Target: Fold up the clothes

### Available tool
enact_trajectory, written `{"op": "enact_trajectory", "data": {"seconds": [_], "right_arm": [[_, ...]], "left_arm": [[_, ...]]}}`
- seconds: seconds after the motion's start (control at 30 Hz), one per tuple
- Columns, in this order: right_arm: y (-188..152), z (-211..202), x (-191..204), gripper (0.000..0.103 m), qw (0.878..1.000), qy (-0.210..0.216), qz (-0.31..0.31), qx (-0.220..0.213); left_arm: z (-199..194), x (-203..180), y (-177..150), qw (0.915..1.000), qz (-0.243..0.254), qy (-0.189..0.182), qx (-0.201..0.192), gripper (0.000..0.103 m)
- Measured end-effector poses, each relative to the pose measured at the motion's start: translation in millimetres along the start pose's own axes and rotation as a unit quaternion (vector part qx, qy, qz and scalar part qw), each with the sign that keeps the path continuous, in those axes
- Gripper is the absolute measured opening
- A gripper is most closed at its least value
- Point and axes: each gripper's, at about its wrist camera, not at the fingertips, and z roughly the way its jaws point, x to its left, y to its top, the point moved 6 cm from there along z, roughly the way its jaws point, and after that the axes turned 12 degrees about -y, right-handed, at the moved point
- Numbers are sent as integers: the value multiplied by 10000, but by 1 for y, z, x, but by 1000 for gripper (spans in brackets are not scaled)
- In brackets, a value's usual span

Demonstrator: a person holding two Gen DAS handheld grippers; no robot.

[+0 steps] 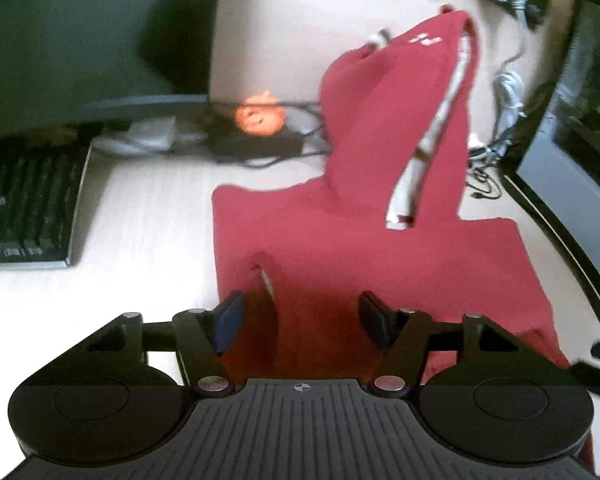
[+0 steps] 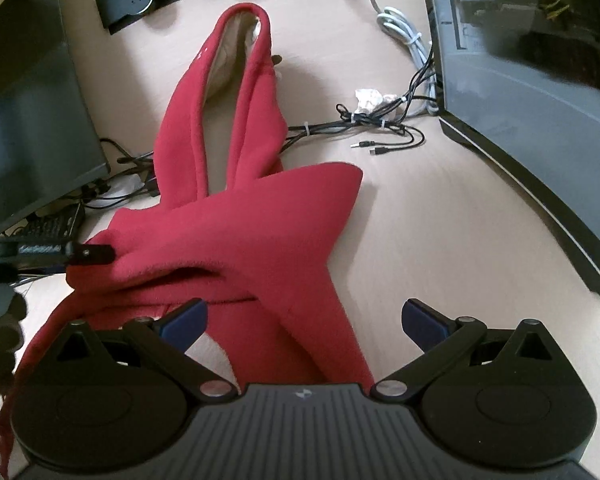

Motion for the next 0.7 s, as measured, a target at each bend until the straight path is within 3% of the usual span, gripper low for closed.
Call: {"op": "enact_trajectory", "data": {"seconds": [0.13, 0.2, 0.27, 0.3, 0.47, 0.6, 0.7], "right_arm": [[-8, 4, -4, 103, 9998, -33, 108, 138], [-12, 6, -7, 103, 9995, -30, 211, 217], [-14, 9, -9, 103, 9992, -54, 277, 283], [-15, 10, -10, 103, 9990, -65, 307, 312], [-5, 5, -3, 103, 9997, 28, 117, 196], [14, -4, 7, 103, 9997, 196, -128, -93], [28, -4, 13, 103, 9991, 207, -255, -256]], "left_arm": [[4, 1, -1, 9996, 276, 100, 11, 65], [4, -6, 1, 9975, 679, 202, -44, 49], [1, -14, 5, 9937, 1075, 283, -145, 18], [-2, -18, 8, 9914, 1257, 305, -224, 14], [-19, -19, 38, 9787, 1830, 562, -746, 14], [-11, -12, 42, 9706, 2215, 745, -581, 14], [4, 0, 29, 9737, 2146, 738, -186, 15]]}}
